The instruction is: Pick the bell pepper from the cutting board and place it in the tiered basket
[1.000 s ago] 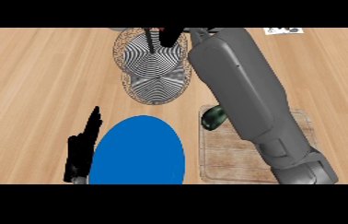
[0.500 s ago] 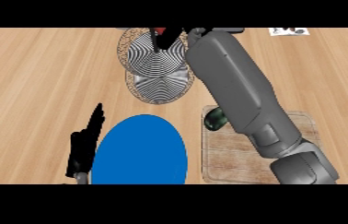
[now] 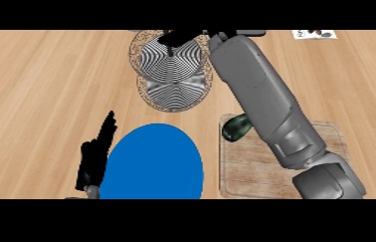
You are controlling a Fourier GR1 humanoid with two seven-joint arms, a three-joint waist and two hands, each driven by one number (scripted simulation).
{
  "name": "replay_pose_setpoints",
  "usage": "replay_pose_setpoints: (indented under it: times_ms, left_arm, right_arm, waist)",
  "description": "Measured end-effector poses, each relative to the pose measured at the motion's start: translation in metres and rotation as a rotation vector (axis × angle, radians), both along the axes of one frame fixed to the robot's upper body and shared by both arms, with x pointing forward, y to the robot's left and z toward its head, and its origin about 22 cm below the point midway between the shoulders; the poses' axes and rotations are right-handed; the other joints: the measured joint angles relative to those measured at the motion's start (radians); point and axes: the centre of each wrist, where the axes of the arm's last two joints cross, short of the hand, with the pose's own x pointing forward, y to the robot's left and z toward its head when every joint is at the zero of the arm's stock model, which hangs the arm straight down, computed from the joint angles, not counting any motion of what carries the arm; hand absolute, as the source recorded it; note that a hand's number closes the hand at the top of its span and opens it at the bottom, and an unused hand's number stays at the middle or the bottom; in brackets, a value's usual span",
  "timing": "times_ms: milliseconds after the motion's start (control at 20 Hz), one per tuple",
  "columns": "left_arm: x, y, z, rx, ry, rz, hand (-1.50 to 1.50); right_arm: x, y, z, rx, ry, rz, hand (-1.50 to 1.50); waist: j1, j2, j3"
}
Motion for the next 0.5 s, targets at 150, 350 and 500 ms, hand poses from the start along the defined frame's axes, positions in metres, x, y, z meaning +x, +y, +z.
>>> replay_pose_setpoints:
  times_ms: [150,350,500]
  left_arm:
    - [0.000,0.006,0.002,0.004,0.000,0.014,0.00]
    - [-0.006,0.007,-0.001,0.003,0.005,0.029,0.00]
    - [-0.004,0.015,0.001,0.004,0.014,0.046,0.00]
  right_arm:
    - [0.000,0.000,0.004,0.090,-0.059,-0.027,-1.50]
    - [0.003,-0.013,0.011,0.172,-0.149,-0.150,-1.50]
    - [0.009,-0.041,0.019,0.197,-0.185,-0.264,-1.50]
  waist:
    - [-0.011,-0.003,-0.001]
    - [-0.032,-0.006,-0.001]
    - [-0.049,-0.010,-0.002]
